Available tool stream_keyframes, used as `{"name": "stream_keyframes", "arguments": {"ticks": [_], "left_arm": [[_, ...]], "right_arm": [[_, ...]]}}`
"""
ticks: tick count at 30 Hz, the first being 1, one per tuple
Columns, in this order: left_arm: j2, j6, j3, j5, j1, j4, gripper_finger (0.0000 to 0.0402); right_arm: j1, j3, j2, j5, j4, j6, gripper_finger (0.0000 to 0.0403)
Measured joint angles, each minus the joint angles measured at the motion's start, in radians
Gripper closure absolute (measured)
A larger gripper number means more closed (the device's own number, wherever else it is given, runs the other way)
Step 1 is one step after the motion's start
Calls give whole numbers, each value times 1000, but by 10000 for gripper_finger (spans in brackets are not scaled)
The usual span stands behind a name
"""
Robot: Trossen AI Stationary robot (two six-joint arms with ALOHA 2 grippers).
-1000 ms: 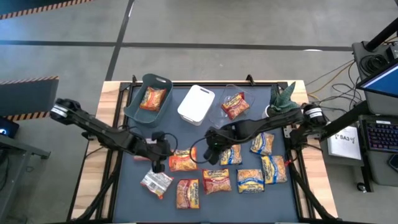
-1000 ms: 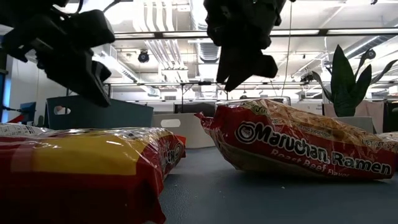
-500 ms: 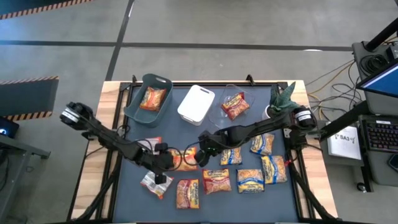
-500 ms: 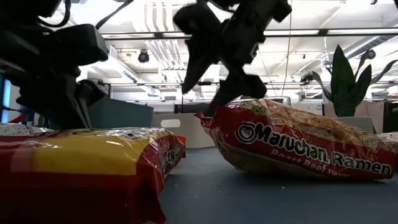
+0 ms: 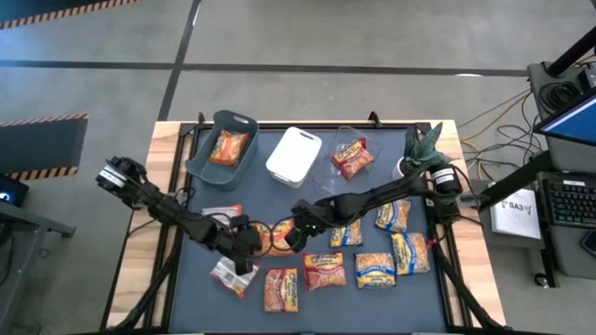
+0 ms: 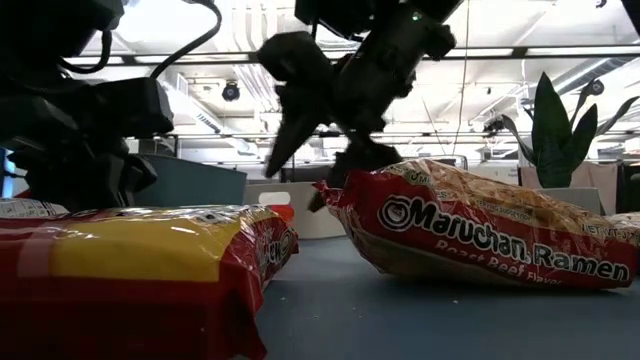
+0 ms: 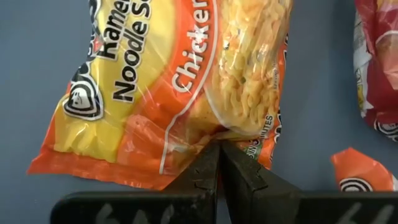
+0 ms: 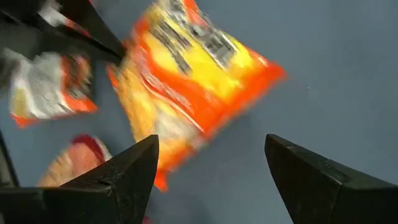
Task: Sort Maruchan noodles
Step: Put the orange noodle pack into the blue bin
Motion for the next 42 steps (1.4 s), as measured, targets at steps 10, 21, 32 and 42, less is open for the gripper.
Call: {"name": "stream_keyframes", "arguments": {"ticks": [10, 21, 32, 42], "left_arm": [[4, -3, -5, -11, -2, 11, 402], [4, -1, -13, -34, -10, 24, 402], [9, -1, -15, -48, -15, 30, 402], [10, -1, -15, -53, -15, 33, 402]], "right_arm": [[-5, -2, 45, 44, 49, -21, 126], [-8, -3, 118, 20, 229, -46, 147], [-4, -4, 114, -46, 392, -74, 167], [-6, -4, 114, -48, 391, -92, 173]]}}
